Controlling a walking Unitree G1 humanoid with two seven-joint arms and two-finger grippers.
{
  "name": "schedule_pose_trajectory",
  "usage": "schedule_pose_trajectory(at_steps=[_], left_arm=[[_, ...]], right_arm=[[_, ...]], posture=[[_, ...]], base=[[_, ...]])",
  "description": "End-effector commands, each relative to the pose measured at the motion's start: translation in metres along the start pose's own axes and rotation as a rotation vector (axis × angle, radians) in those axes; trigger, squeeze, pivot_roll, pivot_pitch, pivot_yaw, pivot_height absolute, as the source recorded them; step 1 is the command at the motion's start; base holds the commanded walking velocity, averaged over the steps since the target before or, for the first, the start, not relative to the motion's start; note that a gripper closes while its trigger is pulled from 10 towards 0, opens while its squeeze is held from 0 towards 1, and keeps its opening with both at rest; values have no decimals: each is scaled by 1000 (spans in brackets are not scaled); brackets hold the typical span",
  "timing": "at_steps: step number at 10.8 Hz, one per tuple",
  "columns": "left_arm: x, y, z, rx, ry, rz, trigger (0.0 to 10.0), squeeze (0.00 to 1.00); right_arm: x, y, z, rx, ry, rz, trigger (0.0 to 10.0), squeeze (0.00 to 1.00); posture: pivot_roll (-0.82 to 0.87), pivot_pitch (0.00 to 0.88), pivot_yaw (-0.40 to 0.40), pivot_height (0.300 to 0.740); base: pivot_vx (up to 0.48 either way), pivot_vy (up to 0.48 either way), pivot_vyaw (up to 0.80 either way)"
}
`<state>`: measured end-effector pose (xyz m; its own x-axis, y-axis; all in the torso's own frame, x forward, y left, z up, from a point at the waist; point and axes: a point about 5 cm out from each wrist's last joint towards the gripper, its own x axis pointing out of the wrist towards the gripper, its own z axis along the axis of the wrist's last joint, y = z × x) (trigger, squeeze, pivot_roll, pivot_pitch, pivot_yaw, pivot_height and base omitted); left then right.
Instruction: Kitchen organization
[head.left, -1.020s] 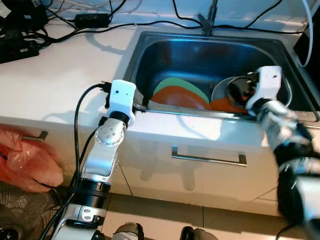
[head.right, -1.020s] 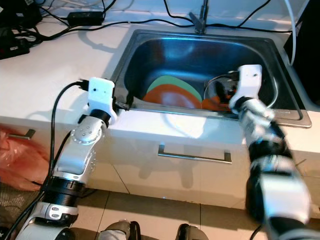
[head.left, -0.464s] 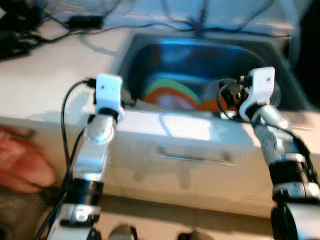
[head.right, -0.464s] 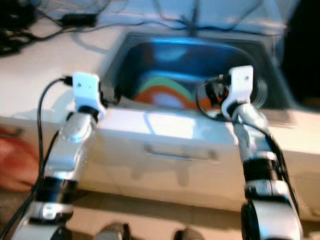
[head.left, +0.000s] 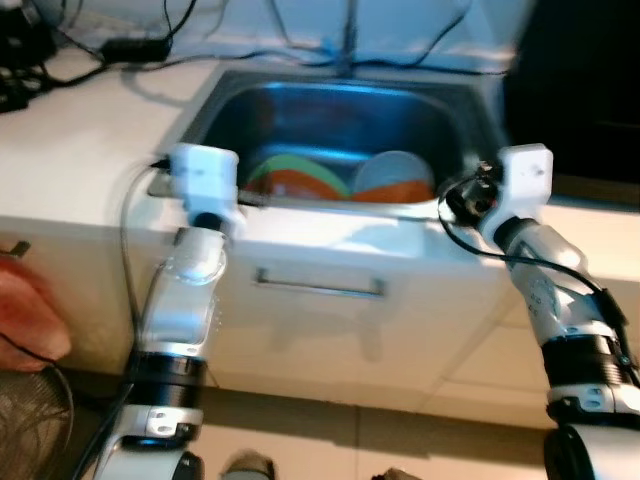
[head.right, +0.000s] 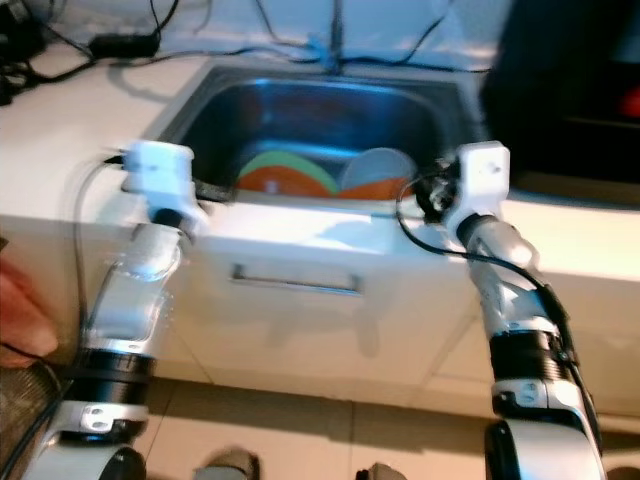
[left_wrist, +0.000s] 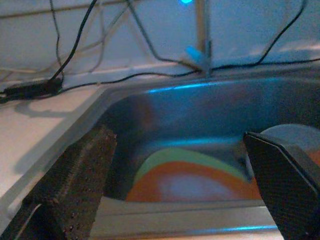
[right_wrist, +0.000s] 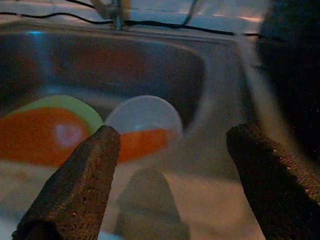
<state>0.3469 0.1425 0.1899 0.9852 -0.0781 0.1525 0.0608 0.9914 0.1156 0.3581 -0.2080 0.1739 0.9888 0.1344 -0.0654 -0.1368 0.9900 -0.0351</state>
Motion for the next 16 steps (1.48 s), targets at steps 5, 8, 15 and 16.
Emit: schedule_pose_trajectory(at_steps=[5, 8, 15, 16], left_arm=[[10, 29, 6, -2, 13, 120, 10000, 0], [11, 26, 6, -21, 6, 106, 10000, 0], [8, 26, -2, -32, 32, 81, 10000, 0], [7, 23, -2, -37, 31, 65, 10000, 0]], right_arm=[[0, 10, 5, 5, 1, 27, 10000, 0], [-1, 11, 4, 9, 6, 28, 10000, 0], [-1, 20, 1, 24, 8, 57, 10000, 0], [-1, 24, 0, 33, 6, 77, 10000, 0]], posture=[[25, 66, 0, 740], [22, 67, 2, 740], [21, 66, 5, 740], [21, 62, 4, 740]], base=[[-98, 0, 0], [-90, 0, 0], [-35, 0, 0], [0, 0, 0]])
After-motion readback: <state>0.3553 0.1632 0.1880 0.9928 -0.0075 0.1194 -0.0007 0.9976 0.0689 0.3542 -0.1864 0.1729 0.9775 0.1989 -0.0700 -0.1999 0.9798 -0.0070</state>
